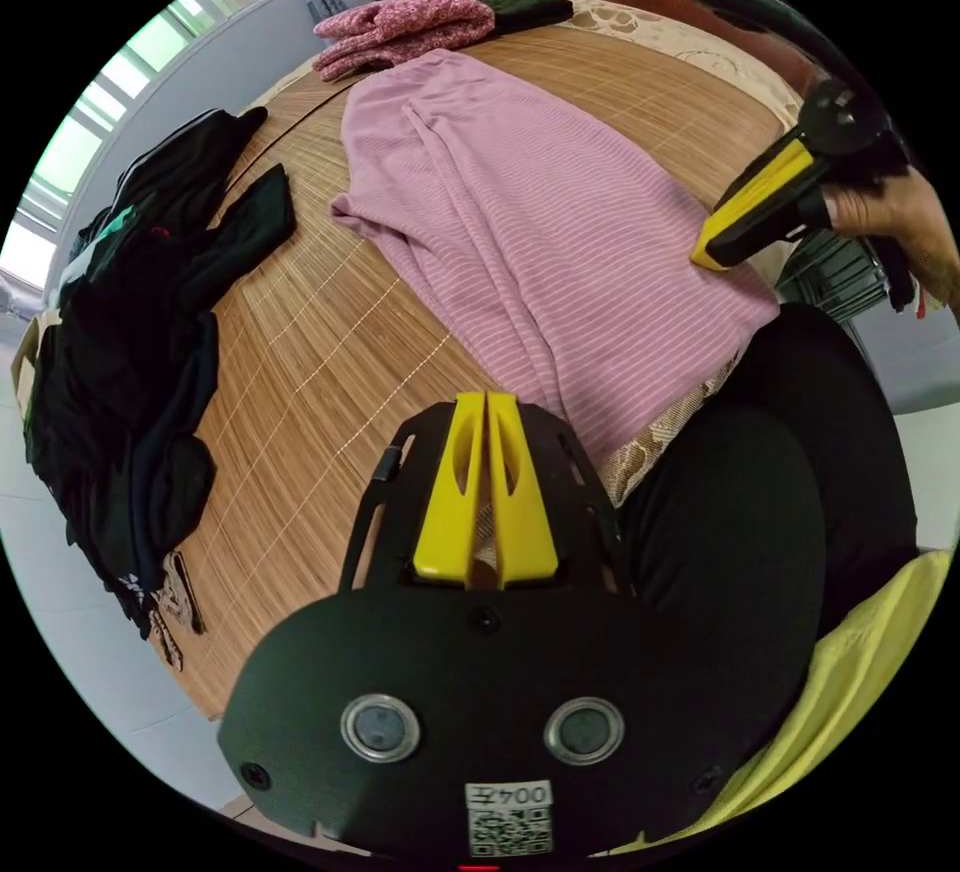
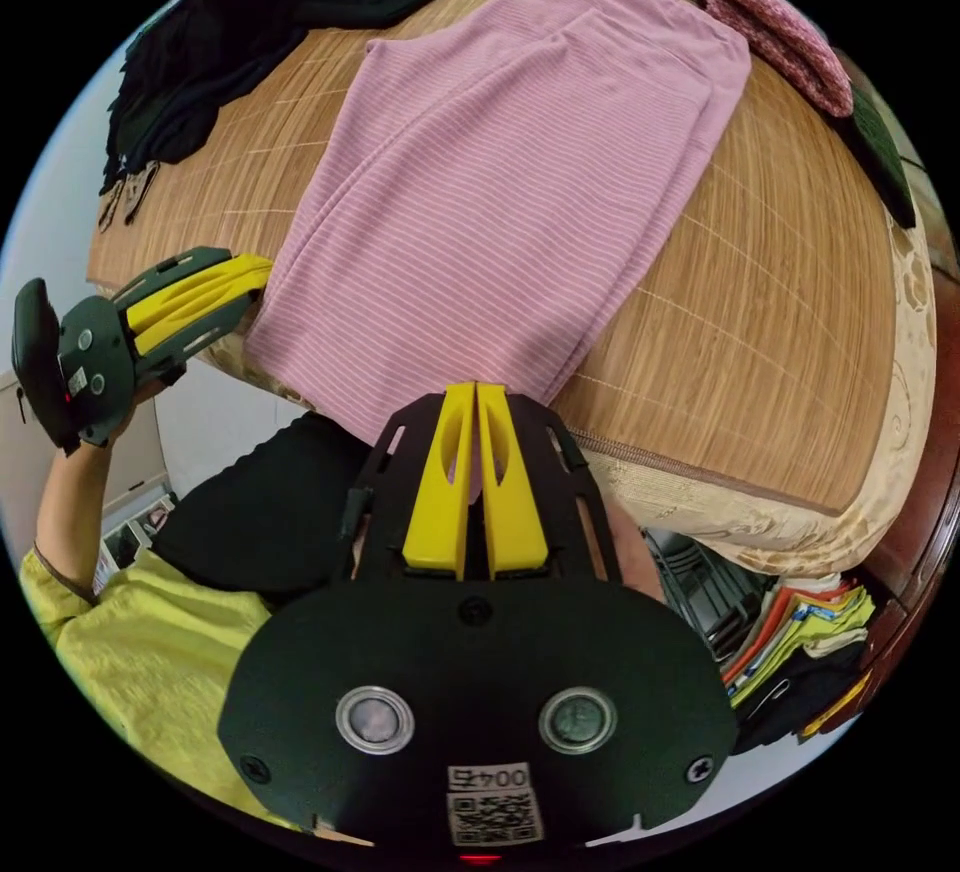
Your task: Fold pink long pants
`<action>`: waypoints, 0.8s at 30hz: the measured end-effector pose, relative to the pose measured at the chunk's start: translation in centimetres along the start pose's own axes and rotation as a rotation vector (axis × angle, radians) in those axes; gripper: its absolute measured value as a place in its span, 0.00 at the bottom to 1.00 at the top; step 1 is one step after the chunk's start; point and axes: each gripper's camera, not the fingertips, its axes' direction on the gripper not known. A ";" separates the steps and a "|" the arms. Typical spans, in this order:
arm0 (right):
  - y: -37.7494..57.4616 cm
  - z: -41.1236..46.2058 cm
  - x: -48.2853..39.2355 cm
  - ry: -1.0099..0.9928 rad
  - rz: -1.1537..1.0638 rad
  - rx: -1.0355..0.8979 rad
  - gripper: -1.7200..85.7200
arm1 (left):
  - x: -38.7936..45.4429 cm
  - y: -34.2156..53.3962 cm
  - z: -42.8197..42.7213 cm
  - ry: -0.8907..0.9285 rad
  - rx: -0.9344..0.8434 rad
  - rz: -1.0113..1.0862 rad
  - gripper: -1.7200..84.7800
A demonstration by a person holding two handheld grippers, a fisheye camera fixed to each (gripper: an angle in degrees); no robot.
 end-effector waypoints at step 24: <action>1.0 0.0 -1.6 -0.032 -0.059 0.058 0.13 | -11.1 -5.3 6.7 0.122 0.148 -0.016 0.08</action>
